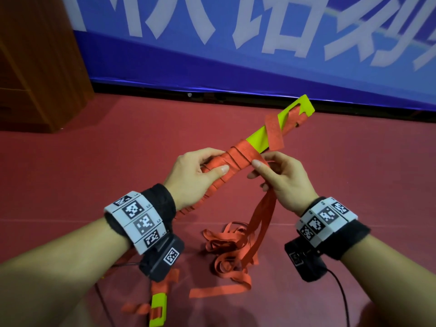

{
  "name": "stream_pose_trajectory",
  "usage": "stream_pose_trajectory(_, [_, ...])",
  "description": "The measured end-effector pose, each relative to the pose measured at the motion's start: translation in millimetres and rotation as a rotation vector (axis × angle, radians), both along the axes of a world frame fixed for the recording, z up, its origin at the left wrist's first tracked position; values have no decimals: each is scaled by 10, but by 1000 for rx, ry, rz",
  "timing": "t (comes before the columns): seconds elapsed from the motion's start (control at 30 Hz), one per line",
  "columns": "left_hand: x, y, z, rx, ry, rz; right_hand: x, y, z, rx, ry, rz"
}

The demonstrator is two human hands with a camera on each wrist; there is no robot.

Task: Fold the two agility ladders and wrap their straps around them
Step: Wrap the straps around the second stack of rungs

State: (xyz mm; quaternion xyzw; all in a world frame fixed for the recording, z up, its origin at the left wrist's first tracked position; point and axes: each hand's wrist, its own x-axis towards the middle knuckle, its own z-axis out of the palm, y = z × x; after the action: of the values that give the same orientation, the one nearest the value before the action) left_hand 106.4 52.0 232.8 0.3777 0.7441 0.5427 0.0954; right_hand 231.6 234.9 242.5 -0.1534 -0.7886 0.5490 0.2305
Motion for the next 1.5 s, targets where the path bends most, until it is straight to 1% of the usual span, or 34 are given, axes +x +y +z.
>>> stream_pose_trajectory(0.1, [5, 2, 19, 30, -42, -48, 0, 10, -3, -6, 15, 11])
stream_pose_trajectory(0.2, [-3, -3, 30, 26, -71, -84, 0, 38, -8, 4, -41, 26])
stream_pose_trajectory(0.27, [-4, -1, 30, 16, -97, -103, 13, 36, -2, 5, -70, 74])
stream_pose_trajectory(0.37, [-8, -9, 32, -9, -123, -142, 24, -9, -19, -80, -33, 150])
stream_pose_trajectory(0.5, [-29, -3, 2, -16, -167, -164, -21, -131, -69, -224, 78, 77])
stream_pose_trajectory(0.63, [-20, 19, -31, -34, -197, -139, -87, -229, -99, -335, 116, 28])
stream_pose_trajectory(0.77, [14, 25, -49, -130, -133, -107, -105, -276, -117, -375, 118, -21])
stream_pose_trajectory(0.87, [61, 25, -43, -213, -42, -58, -129, -304, -121, -374, 113, -109])
stream_pose_trajectory(0.9, [87, 22, -42, -243, 31, -27, -140, -298, -124, -362, 109, -153])
stream_pose_trajectory(1.0, [198, 34, -75, -351, 332, 91, -156, -262, -137, -360, 86, -259])
stream_pose_trajectory(1.07, [265, 56, -111, -435, 497, 123, -146, -256, -134, -376, 69, -277])
stream_pose_trajectory(1.13, [268, 72, -141, -459, 603, 153, -134, -272, -112, -402, 67, -251])
stream_pose_trajectory(1.2, [232, 76, -163, -411, 612, 169, -120, -278, -90, -383, 69, -229])
stream_pose_trajectory(1.33, [206, 72, -156, -311, 516, 144, -73, -227, -33, -221, 49, -162])
stream_pose_trajectory(1.5, [174, 55, -137, -236, 440, 135, -17, -125, -16, -130, 29, -77])
